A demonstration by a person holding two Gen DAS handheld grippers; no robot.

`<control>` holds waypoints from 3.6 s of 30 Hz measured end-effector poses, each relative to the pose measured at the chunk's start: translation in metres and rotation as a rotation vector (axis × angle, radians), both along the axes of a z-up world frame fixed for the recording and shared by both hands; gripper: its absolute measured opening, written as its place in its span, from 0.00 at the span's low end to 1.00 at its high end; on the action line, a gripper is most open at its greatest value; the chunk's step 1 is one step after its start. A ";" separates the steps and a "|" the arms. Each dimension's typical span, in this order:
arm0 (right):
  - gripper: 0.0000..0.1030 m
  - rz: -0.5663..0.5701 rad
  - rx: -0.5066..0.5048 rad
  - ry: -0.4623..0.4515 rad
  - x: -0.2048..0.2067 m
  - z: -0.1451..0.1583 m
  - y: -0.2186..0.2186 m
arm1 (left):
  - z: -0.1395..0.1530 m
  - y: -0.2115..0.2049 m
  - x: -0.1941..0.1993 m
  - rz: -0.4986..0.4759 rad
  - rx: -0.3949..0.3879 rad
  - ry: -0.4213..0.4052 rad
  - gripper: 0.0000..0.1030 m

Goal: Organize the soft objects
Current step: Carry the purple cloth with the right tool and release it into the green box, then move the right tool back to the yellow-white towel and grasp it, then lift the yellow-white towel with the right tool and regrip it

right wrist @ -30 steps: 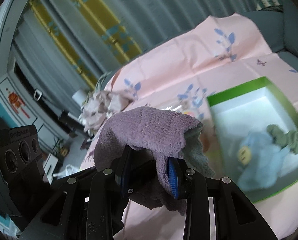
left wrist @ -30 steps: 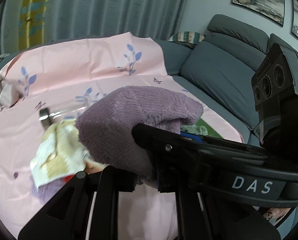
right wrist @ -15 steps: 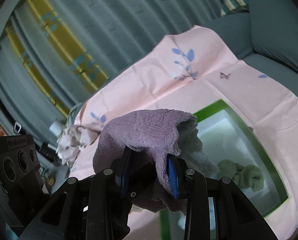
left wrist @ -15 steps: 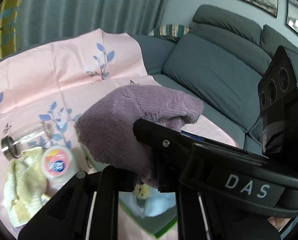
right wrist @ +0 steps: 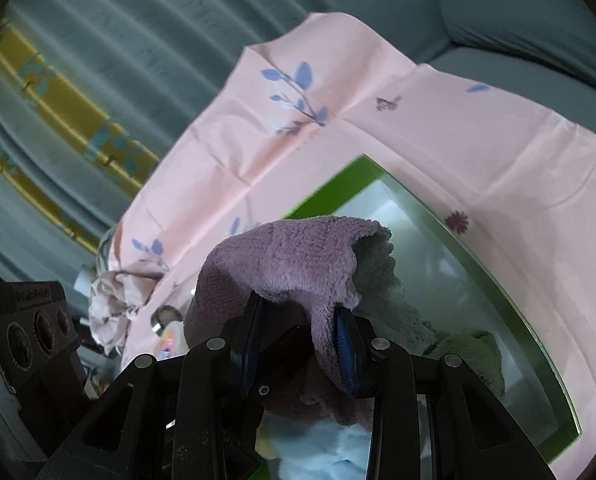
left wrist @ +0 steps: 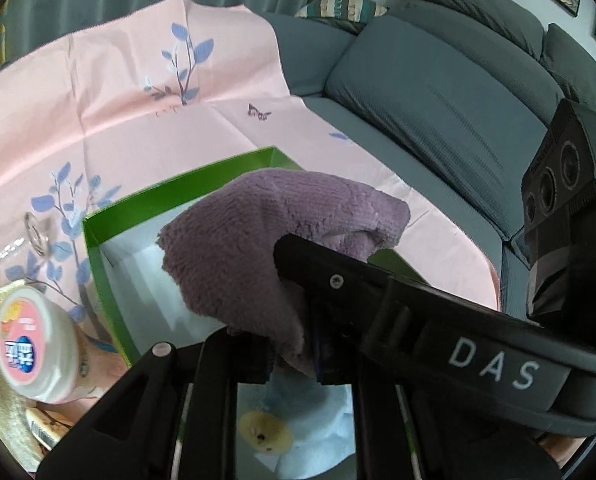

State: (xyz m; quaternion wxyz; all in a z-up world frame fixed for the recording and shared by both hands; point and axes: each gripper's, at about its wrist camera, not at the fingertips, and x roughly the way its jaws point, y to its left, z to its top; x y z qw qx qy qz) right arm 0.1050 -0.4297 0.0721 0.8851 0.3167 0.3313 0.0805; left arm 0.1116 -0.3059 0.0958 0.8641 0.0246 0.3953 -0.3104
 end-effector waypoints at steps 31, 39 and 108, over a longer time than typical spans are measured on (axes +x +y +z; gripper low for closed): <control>0.78 -0.112 -0.181 0.005 -0.020 0.024 0.009 | 0.020 0.040 -0.017 0.085 -0.024 -0.007 0.76; 0.83 -0.086 -0.294 -0.060 -0.042 0.047 0.041 | 0.041 0.096 -0.050 0.145 -0.064 -0.053 0.86; 0.20 0.477 -0.548 -0.233 -0.091 0.075 0.303 | -0.013 0.370 -0.195 0.731 -0.158 0.054 0.99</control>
